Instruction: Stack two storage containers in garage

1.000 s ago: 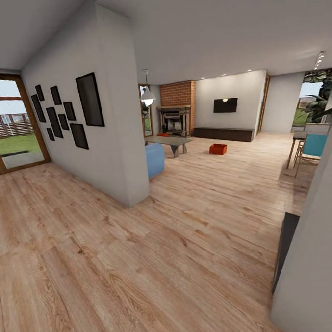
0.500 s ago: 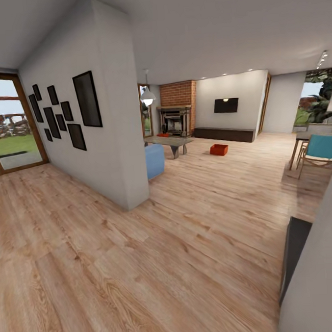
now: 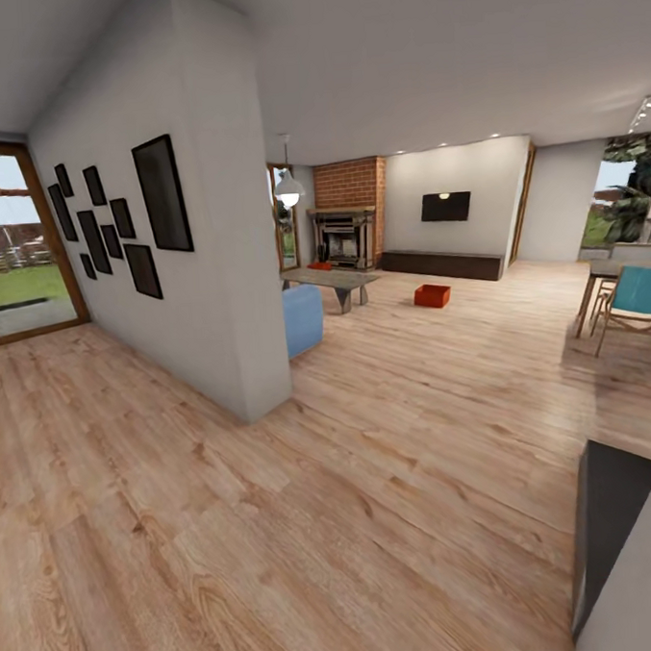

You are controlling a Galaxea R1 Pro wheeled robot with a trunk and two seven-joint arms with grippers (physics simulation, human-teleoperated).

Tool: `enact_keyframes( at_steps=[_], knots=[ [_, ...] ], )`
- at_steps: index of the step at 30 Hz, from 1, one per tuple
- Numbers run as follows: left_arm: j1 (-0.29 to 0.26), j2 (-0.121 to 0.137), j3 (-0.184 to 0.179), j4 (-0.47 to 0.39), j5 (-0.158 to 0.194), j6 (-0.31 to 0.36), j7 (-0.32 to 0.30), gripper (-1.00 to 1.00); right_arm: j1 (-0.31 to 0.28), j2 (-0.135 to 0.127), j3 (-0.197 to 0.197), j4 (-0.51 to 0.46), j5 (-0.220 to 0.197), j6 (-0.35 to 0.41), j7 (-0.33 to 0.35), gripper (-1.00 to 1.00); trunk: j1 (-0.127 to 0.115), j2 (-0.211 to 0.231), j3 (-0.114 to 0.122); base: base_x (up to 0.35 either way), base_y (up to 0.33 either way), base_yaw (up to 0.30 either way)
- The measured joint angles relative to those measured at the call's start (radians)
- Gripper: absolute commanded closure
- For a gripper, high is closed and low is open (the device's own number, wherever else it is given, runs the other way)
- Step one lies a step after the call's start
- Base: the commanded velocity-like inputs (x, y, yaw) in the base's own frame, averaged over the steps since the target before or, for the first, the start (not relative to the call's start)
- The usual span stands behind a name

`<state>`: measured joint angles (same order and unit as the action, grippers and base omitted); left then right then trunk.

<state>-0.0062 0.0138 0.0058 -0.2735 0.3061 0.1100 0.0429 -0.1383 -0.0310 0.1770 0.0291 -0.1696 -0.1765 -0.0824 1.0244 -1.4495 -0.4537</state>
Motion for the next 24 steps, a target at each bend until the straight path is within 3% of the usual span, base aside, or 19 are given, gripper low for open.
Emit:
enact_keyframes(
  at_steps=[24],
  knots=[
    [0.0,-0.001,-0.001,0.002,0.0,-0.001,-0.001,-1.0,0.0,-0.001,0.0,0.0,0.0,0.0,0.001,-1.0,0.0,0.0,0.0,0.321,0.0,0.0]
  ],
)
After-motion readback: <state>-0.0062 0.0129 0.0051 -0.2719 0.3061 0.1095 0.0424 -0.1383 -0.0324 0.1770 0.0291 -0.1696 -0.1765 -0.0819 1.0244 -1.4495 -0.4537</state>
